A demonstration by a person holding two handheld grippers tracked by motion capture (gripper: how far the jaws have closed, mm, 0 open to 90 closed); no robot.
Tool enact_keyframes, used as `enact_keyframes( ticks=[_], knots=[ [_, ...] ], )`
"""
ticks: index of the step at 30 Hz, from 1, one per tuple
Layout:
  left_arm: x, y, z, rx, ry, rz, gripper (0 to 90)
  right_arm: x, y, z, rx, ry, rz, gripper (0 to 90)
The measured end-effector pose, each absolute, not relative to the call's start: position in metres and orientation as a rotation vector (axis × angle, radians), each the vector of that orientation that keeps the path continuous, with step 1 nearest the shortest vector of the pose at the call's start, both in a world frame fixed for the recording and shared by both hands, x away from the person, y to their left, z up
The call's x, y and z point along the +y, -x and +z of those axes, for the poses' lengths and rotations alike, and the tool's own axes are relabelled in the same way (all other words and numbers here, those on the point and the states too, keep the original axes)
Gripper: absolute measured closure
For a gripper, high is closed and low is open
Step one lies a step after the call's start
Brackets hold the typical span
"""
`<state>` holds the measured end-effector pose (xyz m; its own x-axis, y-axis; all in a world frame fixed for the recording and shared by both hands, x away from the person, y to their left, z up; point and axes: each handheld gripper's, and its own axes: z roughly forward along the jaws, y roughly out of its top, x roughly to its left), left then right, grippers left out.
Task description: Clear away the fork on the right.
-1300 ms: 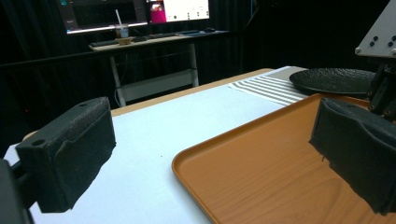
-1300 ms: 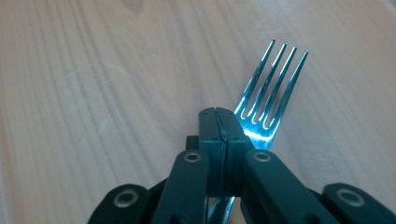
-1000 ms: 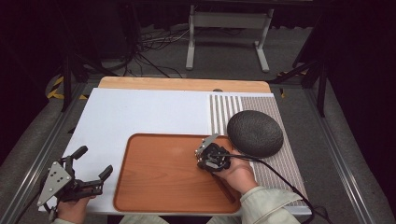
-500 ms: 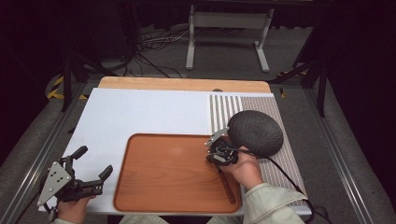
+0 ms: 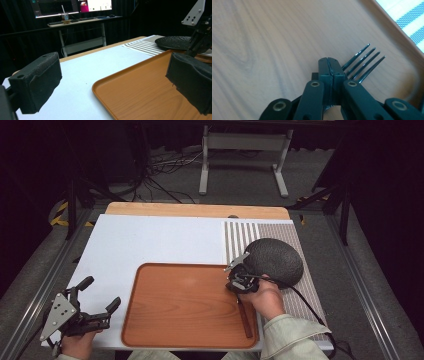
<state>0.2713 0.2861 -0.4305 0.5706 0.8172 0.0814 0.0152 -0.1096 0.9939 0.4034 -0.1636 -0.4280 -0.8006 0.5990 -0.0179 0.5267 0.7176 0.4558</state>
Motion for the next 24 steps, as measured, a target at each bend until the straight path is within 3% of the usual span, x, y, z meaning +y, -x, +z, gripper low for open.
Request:
enact_keyframes(
  ticks=[24],
  knots=[
    [0.286,-0.272,-0.43,0.734,-1.546,0.793,0.7,-0.187,-0.416,-0.428,2.684,-1.014,0.653,89.9]
  ],
)
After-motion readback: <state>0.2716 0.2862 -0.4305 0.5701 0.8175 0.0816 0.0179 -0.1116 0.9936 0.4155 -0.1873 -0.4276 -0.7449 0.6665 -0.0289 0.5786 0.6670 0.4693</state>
